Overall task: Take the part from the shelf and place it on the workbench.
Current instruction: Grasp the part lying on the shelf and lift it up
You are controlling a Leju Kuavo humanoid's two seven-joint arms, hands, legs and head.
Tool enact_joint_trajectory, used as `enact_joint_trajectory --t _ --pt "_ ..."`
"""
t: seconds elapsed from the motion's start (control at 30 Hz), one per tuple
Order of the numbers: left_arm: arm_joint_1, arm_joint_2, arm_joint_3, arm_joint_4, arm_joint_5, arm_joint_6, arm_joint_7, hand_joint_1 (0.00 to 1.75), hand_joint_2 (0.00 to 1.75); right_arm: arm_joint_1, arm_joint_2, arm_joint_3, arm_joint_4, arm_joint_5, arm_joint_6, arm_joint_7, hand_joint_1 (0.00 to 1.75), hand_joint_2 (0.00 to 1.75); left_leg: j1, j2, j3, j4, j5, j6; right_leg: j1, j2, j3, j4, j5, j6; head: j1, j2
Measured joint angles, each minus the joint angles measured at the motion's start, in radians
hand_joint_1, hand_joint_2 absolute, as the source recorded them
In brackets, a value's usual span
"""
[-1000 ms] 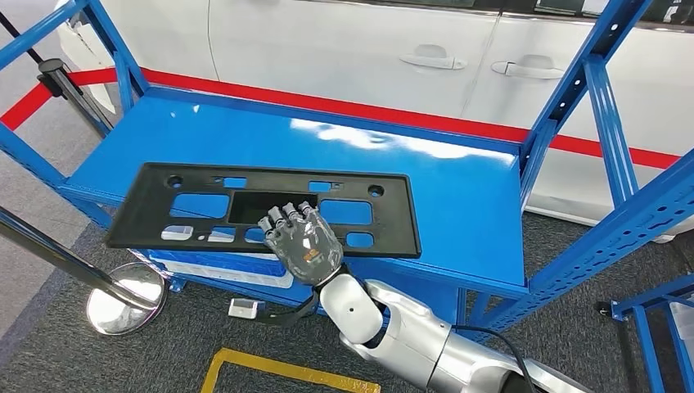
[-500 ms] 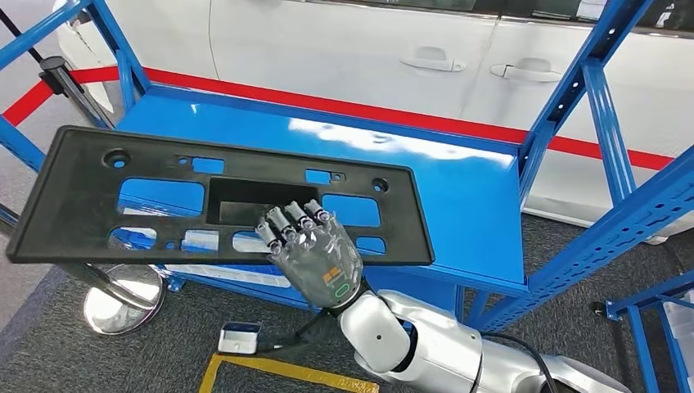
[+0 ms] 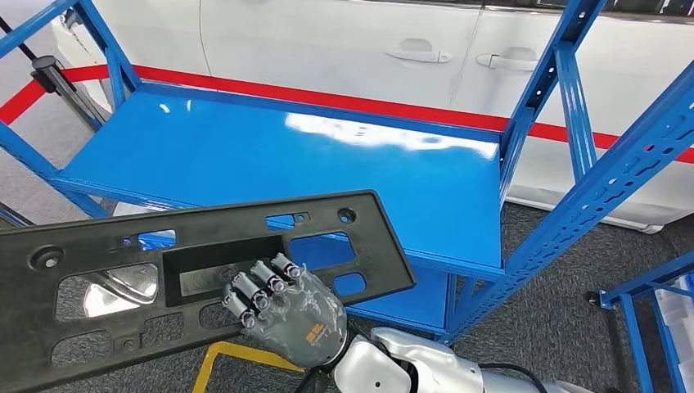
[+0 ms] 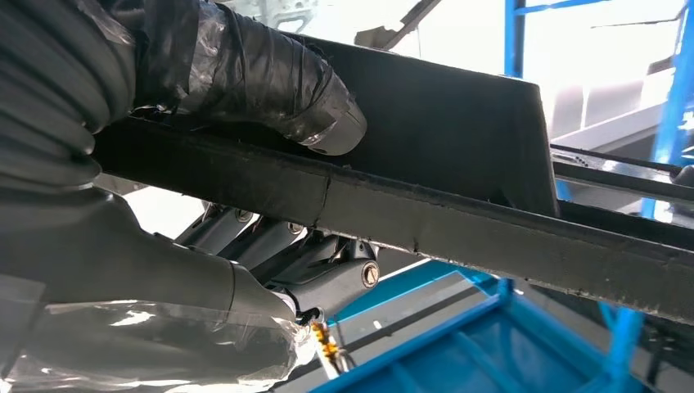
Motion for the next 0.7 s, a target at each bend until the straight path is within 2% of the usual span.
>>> enact_joint_trajectory --t 0.03,0.07,0.1,0.17,0.2,0.23,0.27,0.33,0.37,0.4,0.43,0.47,0.5,0.53,0.57,0.6,0.63,0.7 --pt "-0.001 0.0 0.0 0.0 0.0 0.0 0.0 0.0 0.0 0.001 0.0 0.0 -0.002 -0.001 0.001 -0.006 1.75 1.75 -0.002 -0.002 0.037 -0.063 0.019 0.001 0.001 0.001 -0.006 0.003 0.004 0.005 0.0 0.0" --pt "-0.002 0.0 -0.001 0.0 0.001 0.0 -0.001 0.0 0.0 0.003 0.001 0.0 -0.005 -0.002 0.003 -0.01 1.75 1.75 -0.004 -0.005 0.061 -0.107 0.03 0.003 0.002 0.001 -0.01 0.005 0.009 0.011 0.001 0.0" --pt "-0.003 0.0 -0.002 0.0 0.002 -0.001 -0.001 0.0 0.0 0.005 0.001 0.0 -0.006 -0.003 0.005 -0.013 1.75 1.75 -0.007 -0.008 0.07 -0.129 0.034 0.006 0.003 0.001 -0.014 0.006 0.015 0.017 0.001 0.0" --pt "-0.003 -0.001 -0.003 0.0 0.003 -0.001 -0.001 0.0 0.0 0.01 0.002 0.0 -0.007 -0.005 0.008 -0.018 1.75 1.75 -0.011 -0.011 0.06 -0.133 0.043 0.017 0.004 0.001 -0.017 0.002 0.028 0.031 0.004 0.0" --pt "-0.004 -0.001 -0.004 0.0 0.003 -0.001 -0.001 0.0 0.0 0.013 0.002 0.0 -0.007 -0.006 0.01 -0.019 1.75 1.75 -0.01 -0.008 0.054 -0.135 0.051 0.023 0.002 0.001 -0.021 0.005 0.024 0.037 0.004 0.0" --pt "-0.005 -0.001 -0.005 0.0 0.003 -0.001 -0.001 0.0 0.0 0.015 0.002 0.0 -0.007 -0.008 0.011 -0.021 1.75 1.75 -0.01 -0.006 0.047 -0.137 0.059 0.032 0.002 0.001 -0.029 0.02 0.003 0.042 0.006 0.0" --pt "-0.005 -0.001 -0.005 0.0 0.004 -0.001 -0.001 0.0 0.0 0.017 0.002 0.0 -0.007 -0.01 0.012 -0.022 1.75 1.75 -0.009 -0.002 0.038 -0.14 0.07 0.04 0.001 0.0 -0.041 0.054 -0.035 0.046 0.008 0.0" --pt "-0.005 -0.001 -0.006 0.0 0.006 -0.002 -0.002 0.0 0.0 0.02 0.002 -0.001 -0.007 -0.014 0.014 -0.024 1.75 1.75 -0.014 0.002 0.017 -0.139 0.088 0.052 0.0 -0.002 -0.071 0.169 -0.133 0.049 0.013 0.0" --pt "-0.004 -0.001 -0.006 0.0 0.006 -0.002 -0.002 0.0 0.0 0.022 0.002 -0.001 -0.006 -0.015 0.015 -0.024 1.75 1.75 -0.017 0.003 0.004 -0.139 0.097 0.055 0.0 -0.002 -0.081 0.226 -0.164 0.048 0.014 0.0" --pt "-0.004 -0.001 -0.006 0.0 0.007 -0.002 -0.002 0.0 0.0 0.023 0.002 -0.001 -0.005 -0.015 0.015 -0.025 1.75 1.75 -0.021 0.003 -0.009 -0.138 0.106 0.057 0.001 -0.002 -0.08 0.261 -0.173 0.046 0.016 0.0" --pt "-0.004 -0.002 -0.007 0.0 0.008 -0.002 -0.003 0.0 0.0 0.025 0.002 -0.001 -0.005 -0.016 0.016 -0.025 1.75 1.75 -0.025 0.003 -0.021 -0.137 0.114 0.057 0.004 -0.002 -0.063 0.265 -0.16 0.041 0.016 0.0" --pt "-0.005 -0.002 -0.008 0.0 0.008 -0.002 -0.003 0.0 0.0 0.026 0.002 -0.001 -0.004 -0.018 0.016 -0.026 1.75 1.75 -0.029 0.003 -0.032 -0.136 0.122 0.058 0.008 -0.001 -0.029 0.236 -0.133 0.032 0.016 0.0" --pt "-0.005 -0.002 -0.01 0.0 0.009 -0.003 -0.003 0.0 0.0 0.026 0.002 -0.001 -0.004 -0.021 0.015 -0.027 1.75 1.75 -0.033 0.003 -0.041 -0.135 0.13 0.058 0.014 -0.001 0.018 0.181 -0.106 0.02 0.016 0.0" --pt "-0.005 -0.005 -0.011 0.0 0.009 -0.003 -0.003 0.0 0.0 0.025 0.003 -0.001 -0.004 -0.025 0.015 -0.028 1.75 1.75 -0.037 0.003 -0.048 -0.135 0.136 0.057 0.022 -0.002 0.07 0.111 -0.092 0.004 0.015 0.0" --pt "-0.005 -0.006 -0.012 0.0 0.009 -0.003 -0.004 0.0 0.0 0.025 0.004 -0.002 -0.004 -0.03 0.015 -0.028 1.75 1.75 -0.039 0.003 -0.053 -0.135 0.143 0.055 0.028 -0.003 0.116 0.042 -0.091 -0.008 0.015 0.0" --pt "-0.005 -0.008 -0.014 0.0 0.009 -0.004 -0.004 0.0 0.0 0.024 0.006 -0.003 -0.004 -0.033 0.015 -0.028 1.75 1.75 -0.038 0.004 -0.058 -0.136 0.15 0.052 0.033 -0.003 0.145 -0.009 -0.096 -0.016 0.015 0.0" --pt "-0.005 -0.009 -0.016 0.0 0.01 -0.004 -0.004 0.0 0.0 0.024 0.008 -0.004 -0.003 -0.035 0.015 -0.029 1.75 1.75 -0.038 0.005 -0.062 -0.138 0.16 0.048 0.036 -0.005 0.158 -0.039 -0.101 -0.019 0.014 0.0" --pt "-0.006 -0.006 -0.022 0.0 0.01 -0.004 -0.004 0.0 0.0 0.023 0.01 -0.005 -0.002 -0.039 0.015 -0.029 1.75 1.75 -0.036 0.005 -0.072 -0.144 0.175 0.039 0.033 -0.007 0.152 -0.061 -0.085 -0.017 0.016 0.0"
